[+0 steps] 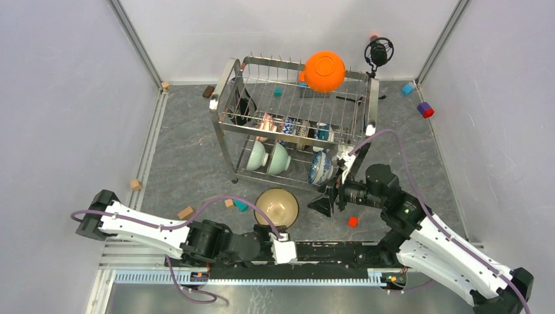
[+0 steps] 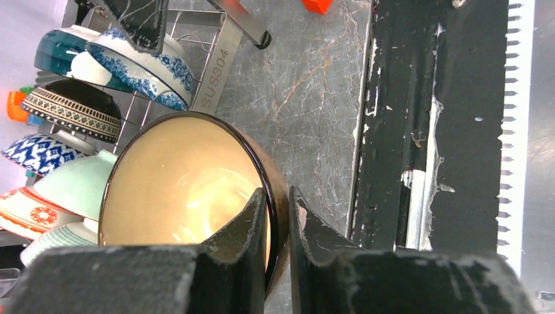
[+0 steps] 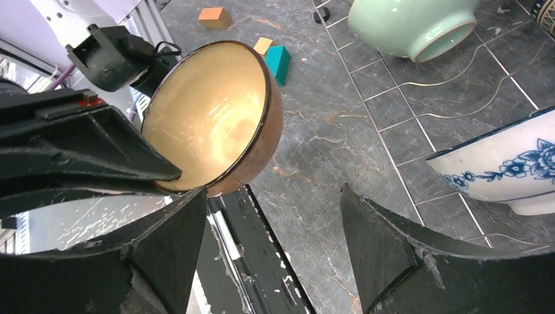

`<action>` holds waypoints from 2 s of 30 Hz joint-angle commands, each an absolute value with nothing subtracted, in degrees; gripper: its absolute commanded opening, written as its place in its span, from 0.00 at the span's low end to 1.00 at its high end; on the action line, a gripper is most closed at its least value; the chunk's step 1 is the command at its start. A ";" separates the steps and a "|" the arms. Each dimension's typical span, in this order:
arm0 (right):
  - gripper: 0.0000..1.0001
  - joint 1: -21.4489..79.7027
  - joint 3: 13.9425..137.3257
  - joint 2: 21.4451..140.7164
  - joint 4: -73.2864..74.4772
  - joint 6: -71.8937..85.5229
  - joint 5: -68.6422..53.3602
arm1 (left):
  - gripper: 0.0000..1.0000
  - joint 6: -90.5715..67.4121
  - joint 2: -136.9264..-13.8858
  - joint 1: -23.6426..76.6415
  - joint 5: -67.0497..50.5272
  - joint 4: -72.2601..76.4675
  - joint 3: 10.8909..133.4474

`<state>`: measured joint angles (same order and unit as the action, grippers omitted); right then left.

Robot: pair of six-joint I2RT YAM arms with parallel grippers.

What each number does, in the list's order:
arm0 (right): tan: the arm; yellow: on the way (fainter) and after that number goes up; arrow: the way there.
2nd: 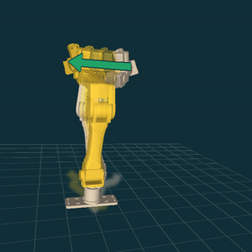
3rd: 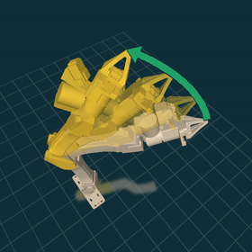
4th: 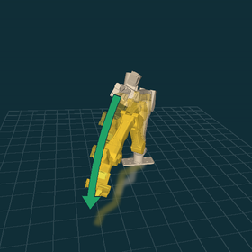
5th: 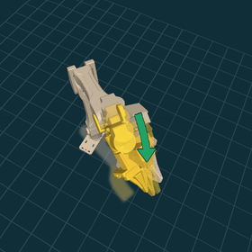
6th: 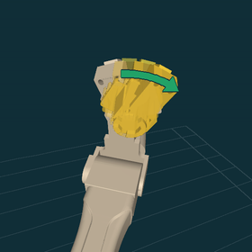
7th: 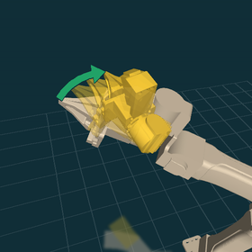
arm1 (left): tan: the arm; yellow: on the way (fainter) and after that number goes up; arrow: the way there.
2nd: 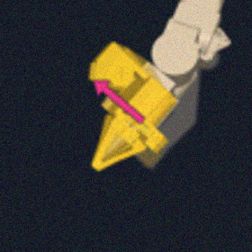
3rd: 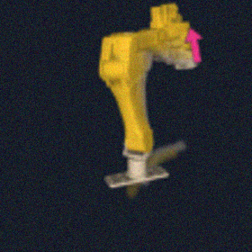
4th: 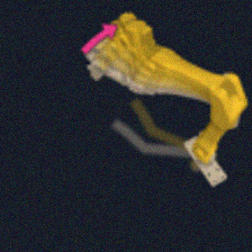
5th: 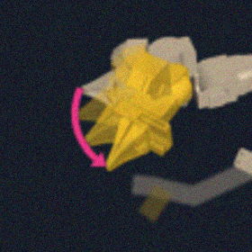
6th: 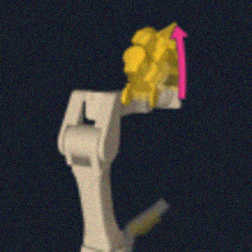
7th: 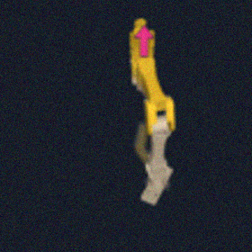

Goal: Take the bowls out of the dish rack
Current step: Place the bowl at the corner of the board.

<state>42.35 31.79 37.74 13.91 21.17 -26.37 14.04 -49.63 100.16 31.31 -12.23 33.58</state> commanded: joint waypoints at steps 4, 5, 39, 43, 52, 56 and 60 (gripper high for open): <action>0.80 45.23 31.69 39.40 13.23 23.65 -20.13 | 0.02 20.64 -50.70 102.37 38.43 -1.51 36.02; 0.80 45.77 31.64 39.44 13.37 23.63 -19.49 | 0.02 20.52 -50.81 102.33 38.26 -1.18 35.73; 0.78 51.76 20.50 20.17 18.69 28.02 -3.13 | 0.02 21.23 -70.75 102.39 31.80 13.60 36.97; 0.78 51.72 22.00 20.56 23.46 27.32 -3.23 | 0.02 21.75 -72.54 102.46 30.62 15.30 37.73; 0.77 51.72 24.41 22.32 30.23 25.60 -3.11 | 0.02 22.56 -77.62 102.45 28.48 16.43 40.87; 0.75 51.76 25.24 23.38 30.81 25.42 -2.66 | 0.02 23.21 -79.72 102.39 27.95 16.39 42.42; 0.71 51.70 25.32 25.33 31.76 25.36 -1.86 | 0.02 23.41 -81.24 102.40 28.04 16.35 43.78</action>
<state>51.66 22.83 23.68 30.72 25.47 -3.81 18.33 -81.06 102.04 26.33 9.52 39.11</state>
